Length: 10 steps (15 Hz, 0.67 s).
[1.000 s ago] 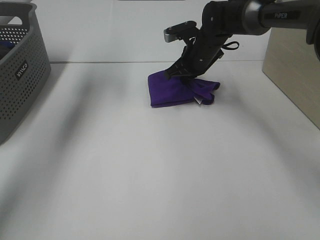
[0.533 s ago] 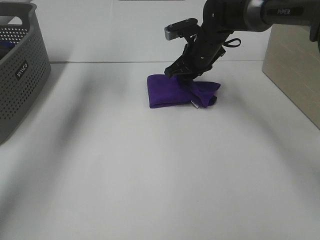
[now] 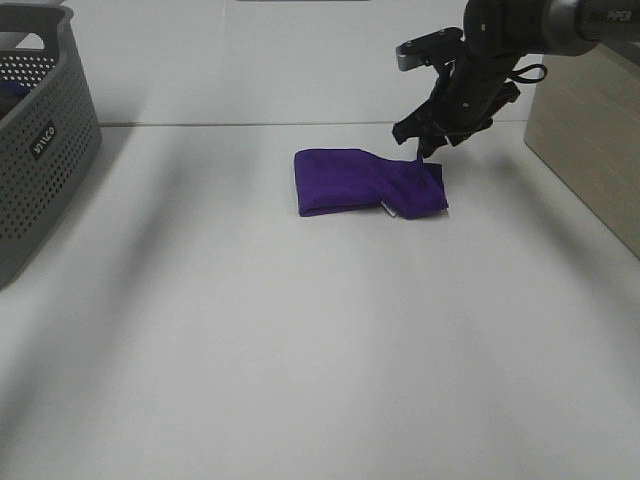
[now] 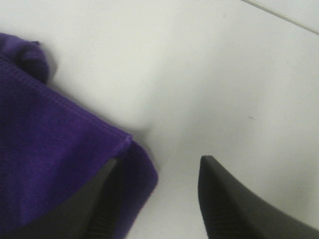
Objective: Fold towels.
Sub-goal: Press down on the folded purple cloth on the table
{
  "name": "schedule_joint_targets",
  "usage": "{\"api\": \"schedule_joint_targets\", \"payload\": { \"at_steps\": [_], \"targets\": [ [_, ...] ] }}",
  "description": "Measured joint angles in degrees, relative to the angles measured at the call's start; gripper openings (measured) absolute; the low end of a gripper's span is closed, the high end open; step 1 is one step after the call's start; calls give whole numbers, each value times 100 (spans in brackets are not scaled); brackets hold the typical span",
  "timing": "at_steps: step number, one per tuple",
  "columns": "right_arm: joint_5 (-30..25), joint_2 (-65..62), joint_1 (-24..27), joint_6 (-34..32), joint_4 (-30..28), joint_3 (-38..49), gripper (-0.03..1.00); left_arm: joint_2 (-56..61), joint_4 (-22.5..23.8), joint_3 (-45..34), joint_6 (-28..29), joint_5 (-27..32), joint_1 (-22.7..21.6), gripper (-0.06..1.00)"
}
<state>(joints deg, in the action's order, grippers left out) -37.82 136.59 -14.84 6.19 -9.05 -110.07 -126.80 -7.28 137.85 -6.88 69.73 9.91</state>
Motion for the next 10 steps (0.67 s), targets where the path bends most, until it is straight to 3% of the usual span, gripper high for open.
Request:
{"api": "schedule_joint_targets", "payload": {
  "at_steps": [3,6,7,9,10],
  "targets": [
    [-195,-201,160,-401,63,6,48,0,0,0,0,0,0,70],
    [-476,-567,160,-372,1060,-6,48,0,-103,0,0,6,0,70],
    [-573,-573,160,-269,1329,-11,48,0,-138,0,0,11,0,70],
    [-739,-350,155,636,2372,-11,48,0,-309,0,0,11,0,70],
    [-728,-206,155,733,2372,-11,48,0,-332,0,0,11,0,70]
  ]
}}
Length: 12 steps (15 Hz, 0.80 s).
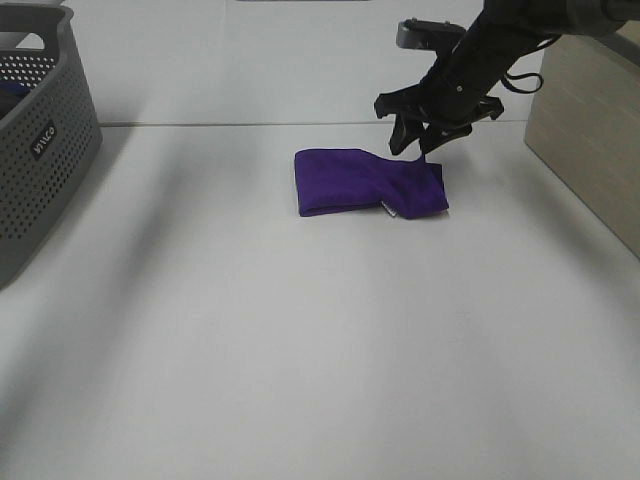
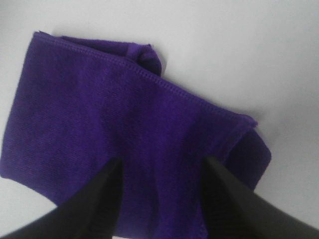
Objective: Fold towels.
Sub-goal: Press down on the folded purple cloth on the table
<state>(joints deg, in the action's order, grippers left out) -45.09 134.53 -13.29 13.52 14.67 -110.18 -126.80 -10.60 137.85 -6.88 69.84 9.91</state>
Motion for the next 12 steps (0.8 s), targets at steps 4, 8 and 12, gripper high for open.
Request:
{"api": "schedule_joint_targets", "payload": {
  "at_steps": [4,8,12],
  "targets": [
    [218,344,0,63,-900,0,48,0,-11,0,0,0,0,70],
    [498,510,17,-40,-1564,0,48,0,6,0,-29,0,0,70],
    [745,550,17,-223,-2401,0,48,0,6,0,-126,6,0,70]
  ]
}}
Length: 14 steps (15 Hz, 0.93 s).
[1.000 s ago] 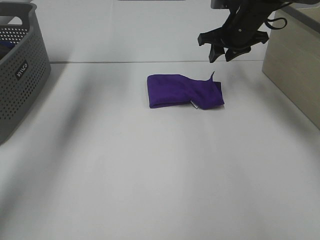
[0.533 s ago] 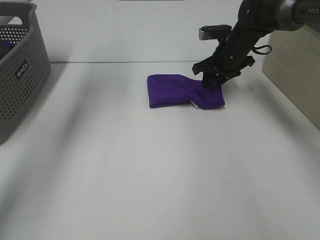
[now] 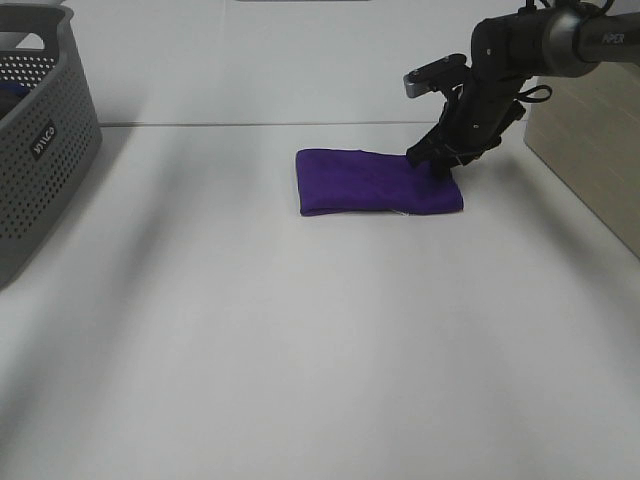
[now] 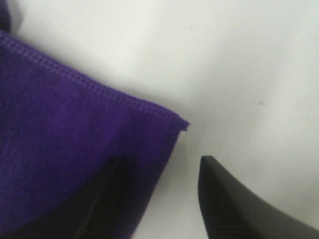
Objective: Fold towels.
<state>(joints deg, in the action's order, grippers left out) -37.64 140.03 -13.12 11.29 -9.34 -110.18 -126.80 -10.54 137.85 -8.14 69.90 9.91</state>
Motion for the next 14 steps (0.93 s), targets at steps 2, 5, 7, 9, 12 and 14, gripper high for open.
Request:
{"api": "schedule_joint_targets", "payload": {
  "at_steps": [2,5,7,9,12,14],
  "targets": [
    [34,-11,0,-458,-321,0,48,0,0,0,0,0,0,70],
    [-52,-430,0,-630,206,17,48,0,0,0,-11,0,0,70],
    [-229,-1134,0,-630,980,17,49,0,-6,0,-17,0,0,70],
    [-1186,-2074,0,-659,1272,11,69,86,252,0,-17,0,0,71],
    [-2068,-2767,0,-1008,831,11,82,453,1438,-149,160,0,0,74],
    [-2888,-3398,97,-1238,367,11,83,1134,1828,-848,327,-6,-115,74]
  ]
}}
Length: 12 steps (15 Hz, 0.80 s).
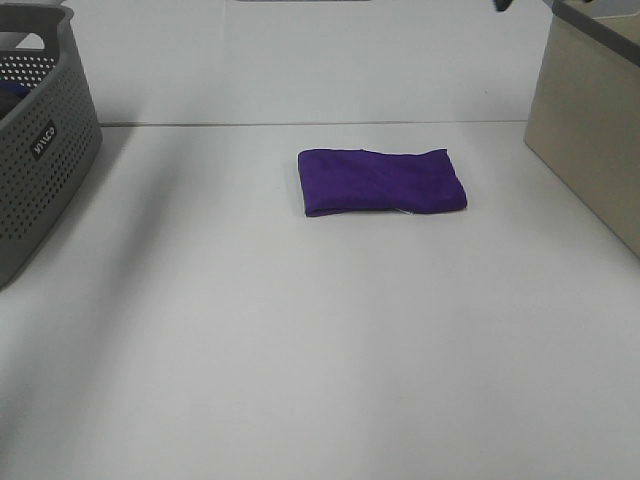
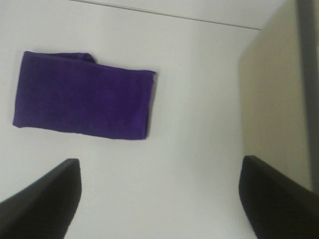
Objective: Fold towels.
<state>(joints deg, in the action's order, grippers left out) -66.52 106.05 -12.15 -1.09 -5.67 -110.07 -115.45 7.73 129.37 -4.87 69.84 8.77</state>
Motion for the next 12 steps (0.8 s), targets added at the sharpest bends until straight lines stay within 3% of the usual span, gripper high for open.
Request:
{"api": "schedule_joint_targets", "payload": {
  "at_steps": [3,5,7,10,11,12],
  "targets": [
    [-241,-917,808,-292,115,286,83,1541,-241,-1874,86,-17,-92,74],
    [-241,-2040,1312,-292,481,1266,82,2813,-269,-3335,304,-17,-92,74],
    [-286,-3375,1364,-252,567,2544,82,4303,-155,-4733,487,-92,-92,74],
    [-298,-5134,1364,-189,642,3902,82,6113,-52,-6113,688,-418,-92,74],
    [-178,-6469,1364,-126,619,4933,82,7437,-29,-7024,705,-567,-92,74],
    [-115,-7139,1364,-115,567,5403,82,8027,17,-7454,705,-642,-92,74]
  ]
}}
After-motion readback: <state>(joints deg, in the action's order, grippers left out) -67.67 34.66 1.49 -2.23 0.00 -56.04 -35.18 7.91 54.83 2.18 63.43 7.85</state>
